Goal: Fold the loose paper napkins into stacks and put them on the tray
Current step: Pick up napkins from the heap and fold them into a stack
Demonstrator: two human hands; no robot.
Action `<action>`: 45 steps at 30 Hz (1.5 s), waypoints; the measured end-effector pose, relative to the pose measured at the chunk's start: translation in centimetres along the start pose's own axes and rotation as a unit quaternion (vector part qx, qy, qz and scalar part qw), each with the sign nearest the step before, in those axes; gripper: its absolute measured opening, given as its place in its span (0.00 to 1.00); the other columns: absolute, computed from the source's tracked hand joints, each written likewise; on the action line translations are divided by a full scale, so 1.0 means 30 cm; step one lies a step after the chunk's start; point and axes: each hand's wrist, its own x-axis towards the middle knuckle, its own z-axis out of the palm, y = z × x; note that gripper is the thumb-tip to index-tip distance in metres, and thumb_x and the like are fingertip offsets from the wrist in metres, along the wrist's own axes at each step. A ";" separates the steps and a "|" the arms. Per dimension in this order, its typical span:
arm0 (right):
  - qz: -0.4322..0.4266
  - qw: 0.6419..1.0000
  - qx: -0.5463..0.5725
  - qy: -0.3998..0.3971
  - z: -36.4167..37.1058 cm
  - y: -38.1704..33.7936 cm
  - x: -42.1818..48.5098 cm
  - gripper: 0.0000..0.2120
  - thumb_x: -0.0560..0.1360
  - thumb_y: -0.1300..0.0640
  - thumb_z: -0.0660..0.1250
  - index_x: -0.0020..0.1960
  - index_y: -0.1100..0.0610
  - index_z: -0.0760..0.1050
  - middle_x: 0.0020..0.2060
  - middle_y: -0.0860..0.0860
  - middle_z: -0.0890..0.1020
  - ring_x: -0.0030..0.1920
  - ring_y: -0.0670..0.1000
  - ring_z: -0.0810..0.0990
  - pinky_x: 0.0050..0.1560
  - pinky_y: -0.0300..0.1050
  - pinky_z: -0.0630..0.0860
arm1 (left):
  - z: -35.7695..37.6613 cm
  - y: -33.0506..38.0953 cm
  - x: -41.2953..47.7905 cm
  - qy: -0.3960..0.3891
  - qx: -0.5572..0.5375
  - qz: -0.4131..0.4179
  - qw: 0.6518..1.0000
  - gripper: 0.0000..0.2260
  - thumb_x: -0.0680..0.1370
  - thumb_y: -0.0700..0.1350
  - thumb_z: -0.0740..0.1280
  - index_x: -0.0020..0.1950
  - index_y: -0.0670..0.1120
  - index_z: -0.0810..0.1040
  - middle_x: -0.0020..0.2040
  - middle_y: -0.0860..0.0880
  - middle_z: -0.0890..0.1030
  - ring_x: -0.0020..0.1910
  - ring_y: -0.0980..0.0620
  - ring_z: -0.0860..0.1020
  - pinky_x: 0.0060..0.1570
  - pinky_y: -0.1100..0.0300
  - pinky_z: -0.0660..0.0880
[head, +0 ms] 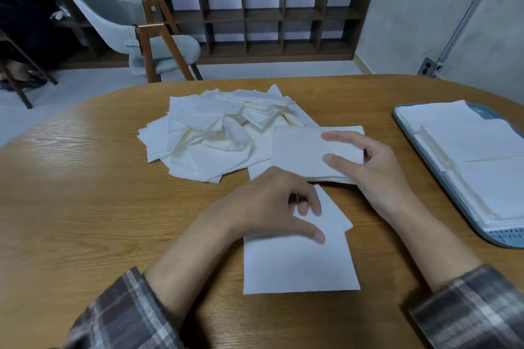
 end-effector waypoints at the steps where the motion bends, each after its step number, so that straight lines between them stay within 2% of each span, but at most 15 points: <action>1: 0.001 1.000 0.000 -0.001 -0.001 0.001 0.001 0.14 0.77 0.64 0.76 0.60 0.51 0.85 0.58 0.40 0.86 0.62 0.36 0.81 0.57 0.26 0.72 | 0.004 0.001 -0.001 -0.012 0.000 0.001 1.000 0.16 0.67 0.57 0.84 0.51 0.55 0.87 0.44 0.55 0.82 0.43 0.57 0.78 0.42 0.63 0.76; 4: 0.004 1.000 -0.002 -0.003 -0.003 0.003 0.001 0.15 0.77 0.63 0.76 0.61 0.50 0.85 0.59 0.39 0.86 0.63 0.36 0.80 0.58 0.26 0.72 | 0.004 -0.004 -0.001 -0.030 -0.015 0.008 0.999 0.15 0.67 0.54 0.85 0.51 0.54 0.88 0.45 0.55 0.81 0.46 0.55 0.78 0.44 0.62 0.77; 11: -0.005 1.000 -0.016 -0.007 -0.002 0.004 0.005 0.14 0.77 0.62 0.76 0.61 0.50 0.85 0.59 0.39 0.86 0.65 0.36 0.79 0.61 0.26 0.71 | 0.000 0.000 -0.001 -0.052 -0.031 -0.006 0.998 0.07 0.72 0.50 0.82 0.47 0.54 0.88 0.45 0.56 0.83 0.46 0.56 0.79 0.41 0.69 0.72; 16: 0.003 1.000 -0.022 -0.003 0.000 0.000 0.002 0.14 0.77 0.61 0.76 0.60 0.47 0.85 0.59 0.37 0.85 0.65 0.37 0.78 0.66 0.35 0.70 | -0.024 0.008 -0.008 -0.033 -0.088 -0.026 0.995 0.04 0.75 0.47 0.81 0.46 0.50 0.88 0.41 0.55 0.86 0.42 0.55 0.83 0.41 0.70 0.74; 18: 0.006 1.000 -0.025 -0.003 0.001 -0.003 0.000 0.14 0.77 0.60 0.76 0.59 0.46 0.85 0.59 0.37 0.85 0.65 0.37 0.78 0.67 0.38 0.71 | -0.034 0.005 -0.008 -0.023 -0.114 -0.029 0.993 0.04 0.74 0.46 0.81 0.46 0.50 0.87 0.40 0.54 0.86 0.43 0.51 0.84 0.44 0.66 0.78; 21: 0.008 1.000 -0.026 -0.005 0.003 -0.005 -0.002 0.14 0.77 0.60 0.76 0.59 0.46 0.85 0.59 0.37 0.85 0.66 0.38 0.78 0.68 0.40 0.71 | -0.039 -0.002 -0.008 -0.023 -0.129 -0.032 0.991 0.07 0.73 0.45 0.82 0.47 0.51 0.87 0.40 0.53 0.86 0.41 0.53 0.83 0.46 0.63 0.80; 26: 0.016 1.000 -0.025 -0.008 0.002 -0.008 -0.005 0.14 0.78 0.60 0.75 0.59 0.45 0.85 0.58 0.37 0.86 0.64 0.38 0.79 0.62 0.35 0.71 | -0.044 -0.001 -0.009 -0.028 -0.120 -0.018 0.992 0.13 0.71 0.46 0.84 0.52 0.52 0.87 0.42 0.49 0.83 0.39 0.58 0.77 0.45 0.60 0.77; 31: 0.012 1.000 -0.016 -0.013 0.004 -0.013 -0.004 0.09 0.80 0.57 0.74 0.58 0.47 0.86 0.57 0.38 0.86 0.63 0.38 0.80 0.61 0.37 0.71 | -0.063 -0.004 -0.011 -0.034 -0.178 -0.022 0.983 0.14 0.72 0.43 0.83 0.56 0.50 0.87 0.39 0.50 0.76 0.37 0.54 0.73 0.45 0.62 0.74; 33: 0.008 1.000 -0.001 -0.019 0.006 -0.023 -0.005 0.07 0.81 0.50 0.71 0.57 0.48 0.86 0.58 0.40 0.86 0.64 0.40 0.80 0.62 0.41 0.70 | -0.083 -0.002 -0.015 -0.009 -0.197 -0.020 0.980 0.15 0.73 0.42 0.81 0.58 0.50 0.86 0.39 0.46 0.73 0.35 0.53 0.69 0.45 0.66 0.71; 35: -0.002 0.999 0.022 -0.046 0.008 -0.029 -0.012 0.15 0.80 0.42 0.67 0.57 0.49 0.87 0.58 0.44 0.86 0.64 0.44 0.81 0.65 0.46 0.72 | -0.100 0.000 -0.017 0.049 -0.213 -0.010 0.976 0.16 0.73 0.41 0.81 0.59 0.49 0.86 0.41 0.43 0.74 0.33 0.52 0.68 0.45 0.67 0.71; 37: 0.007 0.994 0.063 -0.089 0.012 -0.032 -0.020 0.21 0.77 0.35 0.68 0.56 0.50 0.87 0.57 0.51 0.87 0.60 0.50 0.84 0.61 0.51 0.75 | -0.105 -0.002 -0.015 0.120 -0.230 0.000 0.966 0.18 0.72 0.40 0.81 0.60 0.50 0.85 0.41 0.49 0.77 0.32 0.53 0.68 0.44 0.66 0.71; 38: 0.011 0.990 0.081 -0.111 0.016 -0.033 -0.024 0.21 0.76 0.34 0.70 0.55 0.49 0.87 0.55 0.52 0.88 0.56 0.51 0.85 0.56 0.49 0.76 | -0.104 -0.005 -0.012 0.153 -0.230 0.002 0.961 0.19 0.72 0.40 0.82 0.60 0.51 0.85 0.42 0.51 0.78 0.31 0.53 0.70 0.44 0.65 0.73; 41: 0.000 0.987 0.076 -0.143 0.030 -0.040 -0.033 0.08 0.80 0.50 0.72 0.51 0.52 0.87 0.46 0.49 0.88 0.47 0.47 0.85 0.46 0.37 0.77 | -0.093 -0.003 -0.006 0.192 -0.219 0.001 0.957 0.22 0.71 0.42 0.83 0.62 0.55 0.84 0.47 0.49 0.81 0.32 0.51 0.76 0.47 0.58 0.77; 43: 0.001 0.990 0.047 -0.132 0.032 -0.040 -0.032 0.06 0.81 0.57 0.71 0.52 0.56 0.86 0.46 0.50 0.88 0.46 0.47 0.85 0.46 0.36 0.77 | -0.087 -0.003 -0.004 0.192 -0.206 -0.002 0.960 0.23 0.71 0.43 0.83 0.63 0.57 0.83 0.49 0.50 0.82 0.31 0.54 0.75 0.47 0.59 0.78; 45: 0.011 0.993 0.042 -0.110 0.029 -0.041 -0.032 0.06 0.81 0.58 0.70 0.53 0.58 0.86 0.47 0.50 0.88 0.47 0.47 0.85 0.46 0.36 0.77 | -0.087 -0.013 -0.002 0.198 -0.186 -0.023 0.962 0.24 0.71 0.47 0.83 0.64 0.61 0.82 0.48 0.52 0.83 0.31 0.57 0.74 0.47 0.61 0.77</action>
